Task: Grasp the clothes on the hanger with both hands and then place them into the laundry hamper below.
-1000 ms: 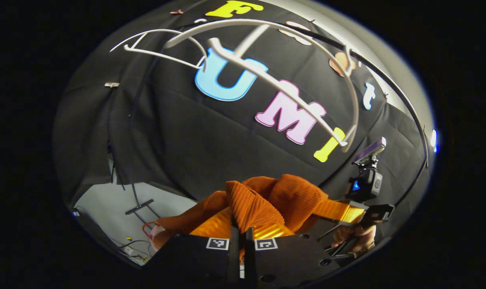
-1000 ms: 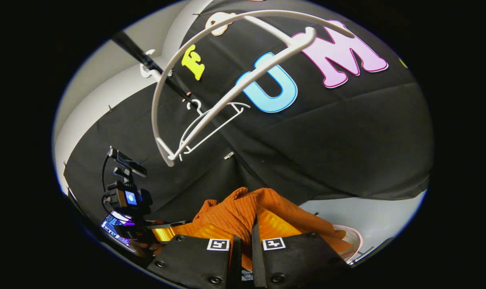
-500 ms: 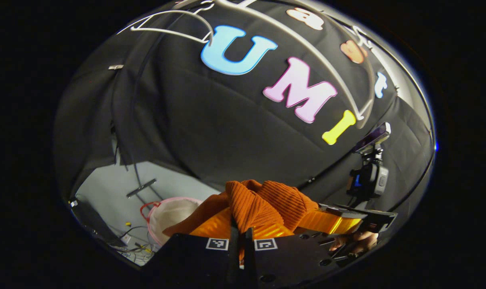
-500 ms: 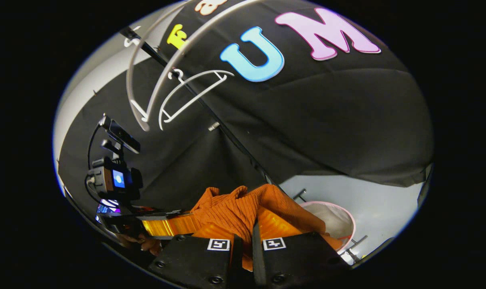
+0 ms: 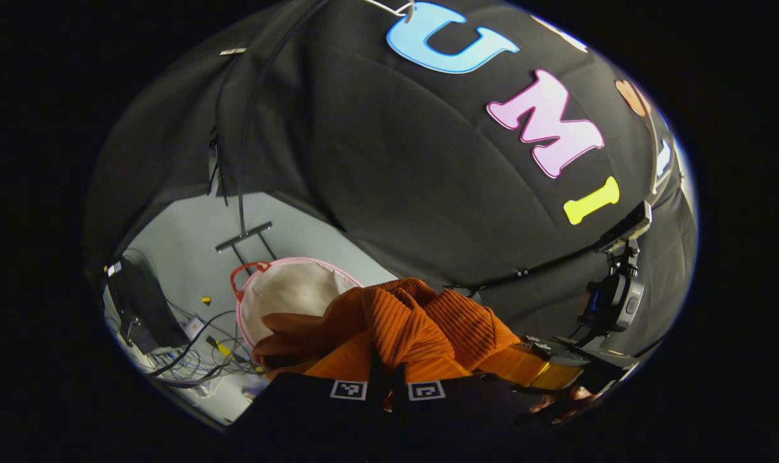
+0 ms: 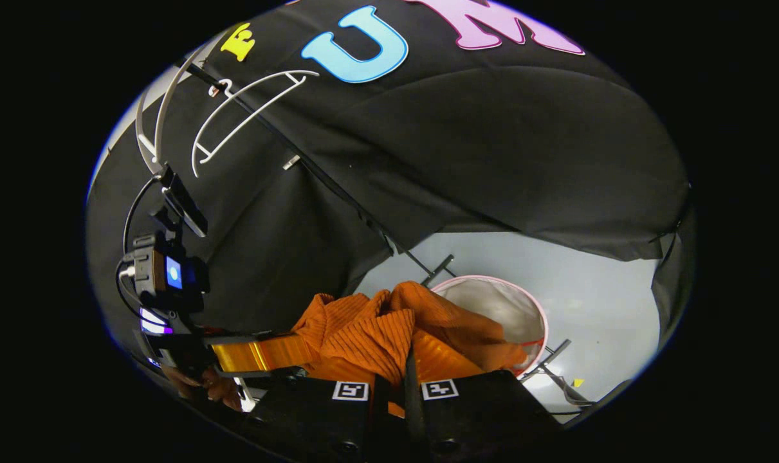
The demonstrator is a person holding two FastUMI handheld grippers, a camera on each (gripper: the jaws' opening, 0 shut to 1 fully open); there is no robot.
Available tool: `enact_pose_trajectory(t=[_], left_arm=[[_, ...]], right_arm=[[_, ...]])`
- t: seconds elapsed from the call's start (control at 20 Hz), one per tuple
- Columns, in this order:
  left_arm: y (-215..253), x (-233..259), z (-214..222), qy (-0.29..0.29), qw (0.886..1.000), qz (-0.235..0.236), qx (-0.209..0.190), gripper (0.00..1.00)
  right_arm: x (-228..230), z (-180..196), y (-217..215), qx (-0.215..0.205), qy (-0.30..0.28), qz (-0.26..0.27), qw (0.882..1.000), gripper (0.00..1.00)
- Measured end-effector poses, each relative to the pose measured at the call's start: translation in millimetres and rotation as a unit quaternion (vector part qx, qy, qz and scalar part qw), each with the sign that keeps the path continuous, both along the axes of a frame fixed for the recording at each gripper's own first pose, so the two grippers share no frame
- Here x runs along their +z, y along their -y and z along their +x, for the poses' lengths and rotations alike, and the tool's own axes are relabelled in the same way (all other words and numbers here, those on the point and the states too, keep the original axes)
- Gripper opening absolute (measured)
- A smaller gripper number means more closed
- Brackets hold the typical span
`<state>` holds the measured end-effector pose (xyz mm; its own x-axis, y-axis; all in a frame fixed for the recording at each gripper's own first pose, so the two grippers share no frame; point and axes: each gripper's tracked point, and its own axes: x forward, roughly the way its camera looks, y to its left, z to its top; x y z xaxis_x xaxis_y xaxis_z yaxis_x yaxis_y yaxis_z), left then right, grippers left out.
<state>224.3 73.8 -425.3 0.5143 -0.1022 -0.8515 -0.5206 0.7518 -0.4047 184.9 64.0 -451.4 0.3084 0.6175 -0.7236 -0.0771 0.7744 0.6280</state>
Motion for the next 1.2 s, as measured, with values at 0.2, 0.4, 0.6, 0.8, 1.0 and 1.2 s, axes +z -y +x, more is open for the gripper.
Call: enact_pose_trajectory(t=[0.2,0.4,0.6,0.8,1.0,1.2], left_arm=[[-7.3,-7.6,-5.4,-0.022,1.0,0.021,0.001,0.1],[-30.5,-39.0,-39.9,-0.089,0.992,0.085,-0.006,0.75],[-31.0,-30.6,-49.6,-0.077,0.995,0.068,-0.004,0.96],[-32.4,-15.5,-47.4,-0.054,0.997,0.064,0.0,0.96],[-36.8,1.4,-47.7,-0.017,0.997,0.072,-0.01,0.96],[-41.4,25.8,-62.8,0.023,0.994,0.096,-0.037,0.96]], right_arm=[[-16.8,-0.4,14.2,0.011,-0.006,-0.03,0.999,0.32],[-33.6,2.4,41.6,0.019,0.001,-0.076,0.997,1.0],[-28.5,8.3,39.5,0.001,0.002,-0.071,0.997,0.99],[-26.2,4.1,38.4,-0.002,0.002,-0.068,0.998,0.99],[-15.0,-2.4,34.4,-0.008,0.016,-0.069,0.997,0.99],[1.5,-20.9,33.9,-0.025,0.035,-0.085,0.995,0.99]])
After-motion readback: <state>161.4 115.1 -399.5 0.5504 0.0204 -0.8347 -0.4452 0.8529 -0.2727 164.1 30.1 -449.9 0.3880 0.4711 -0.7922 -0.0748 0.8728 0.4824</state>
